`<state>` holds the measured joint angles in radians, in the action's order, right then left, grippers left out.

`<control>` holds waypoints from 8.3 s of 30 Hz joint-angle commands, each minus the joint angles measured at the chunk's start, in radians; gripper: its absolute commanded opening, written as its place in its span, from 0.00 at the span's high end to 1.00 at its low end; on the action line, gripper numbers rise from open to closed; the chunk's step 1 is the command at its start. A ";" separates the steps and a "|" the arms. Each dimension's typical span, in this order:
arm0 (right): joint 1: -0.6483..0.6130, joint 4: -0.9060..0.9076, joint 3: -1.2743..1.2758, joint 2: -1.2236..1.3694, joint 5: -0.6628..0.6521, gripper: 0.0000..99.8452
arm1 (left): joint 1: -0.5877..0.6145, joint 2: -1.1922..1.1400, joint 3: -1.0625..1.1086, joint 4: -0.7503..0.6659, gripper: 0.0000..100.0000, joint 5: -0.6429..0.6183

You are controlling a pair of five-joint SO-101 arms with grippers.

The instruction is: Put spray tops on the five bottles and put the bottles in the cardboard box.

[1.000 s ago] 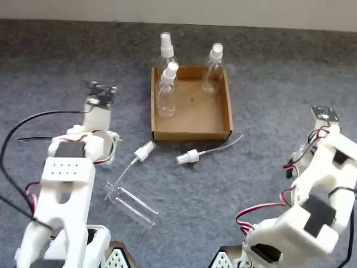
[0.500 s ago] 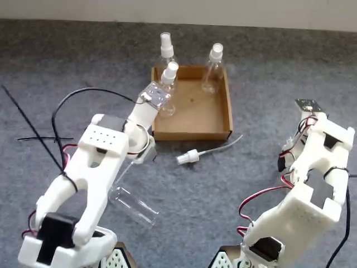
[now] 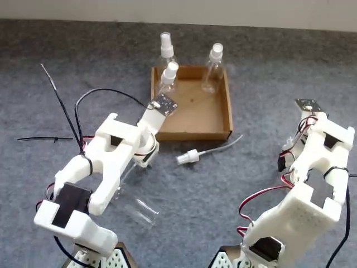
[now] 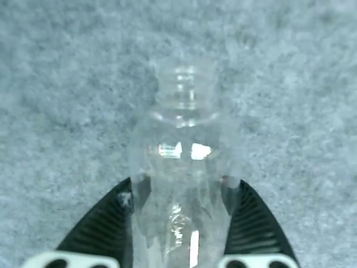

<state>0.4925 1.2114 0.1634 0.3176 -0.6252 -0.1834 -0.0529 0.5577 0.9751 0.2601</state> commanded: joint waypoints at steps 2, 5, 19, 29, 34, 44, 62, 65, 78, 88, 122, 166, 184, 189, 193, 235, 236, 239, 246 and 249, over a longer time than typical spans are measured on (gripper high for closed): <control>-0.008 0.004 -0.038 -0.004 -0.009 0.93 | 0.031 -0.001 -0.051 -0.009 0.93 0.011; -0.012 0.004 -0.038 -0.004 -0.009 0.93 | 0.067 -0.001 -0.051 -0.008 0.93 0.011; -0.005 0.012 -0.033 -0.008 -0.123 0.93 | 0.326 -0.008 -0.166 -0.006 0.89 -0.094; -0.002 0.013 -0.028 -0.007 -0.123 0.93 | 0.331 -0.010 -0.173 -0.011 0.80 -0.092; -0.005 0.077 -0.036 -0.008 -0.123 0.93 | 0.328 -0.012 -0.203 -0.012 0.80 -0.097; -0.012 0.114 -0.039 -0.010 -0.063 0.93 | 0.325 -0.013 -0.237 -0.018 0.81 -0.147; -0.007 0.116 -0.039 -0.010 -0.060 0.93 | 0.265 -0.154 -0.249 -0.037 0.88 -0.147; -0.005 0.122 -0.039 -0.010 -0.058 0.93 | 0.265 -0.154 -0.252 -0.037 0.94 -0.149; 0.004 0.302 -0.262 -0.008 -0.023 0.79 | 0.266 -0.153 -0.248 -0.041 0.95 -0.153; -0.045 0.300 -0.275 -0.002 -0.021 0.72 | 0.266 -0.153 -0.245 -0.041 0.95 -0.153; -0.114 0.222 -0.440 0.131 0.110 0.89 | 0.266 -0.154 -0.245 -0.041 0.95 -0.153; -1.043 -0.467 0.987 -1.758 0.660 1.00 | -0.344 0.618 -1.076 0.196 0.99 -0.374; -0.989 -0.466 1.012 -1.906 0.660 1.00 | -0.463 0.380 -1.073 0.138 0.99 -0.385; -0.989 -0.464 1.013 -1.917 0.660 1.00 | -0.466 0.338 -1.075 0.138 0.99 -0.385; -0.989 -0.464 1.013 -1.919 0.660 1.00 | -0.464 0.326 -1.075 0.144 0.99 -0.387; -0.989 -0.470 1.040 -1.920 0.658 1.00 | -0.369 0.717 -0.693 0.390 0.87 -0.252; -0.989 -0.470 1.049 -1.920 0.658 1.00 | -0.371 0.716 -0.697 0.374 0.87 -0.252; -0.989 -0.472 1.066 -1.920 0.658 1.00 | -0.369 0.716 -0.699 0.341 0.87 -0.252; -0.992 -0.472 1.059 -1.920 0.658 1.00 | -0.374 0.630 -0.697 0.344 0.87 -0.190; -0.992 -0.472 1.059 -1.920 0.658 1.00 | -0.375 0.588 -0.697 0.345 0.87 -0.190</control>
<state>-0.5063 0.7633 1.2375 -1.5927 0.0299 -0.5562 0.5808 -0.0990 1.3403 0.0606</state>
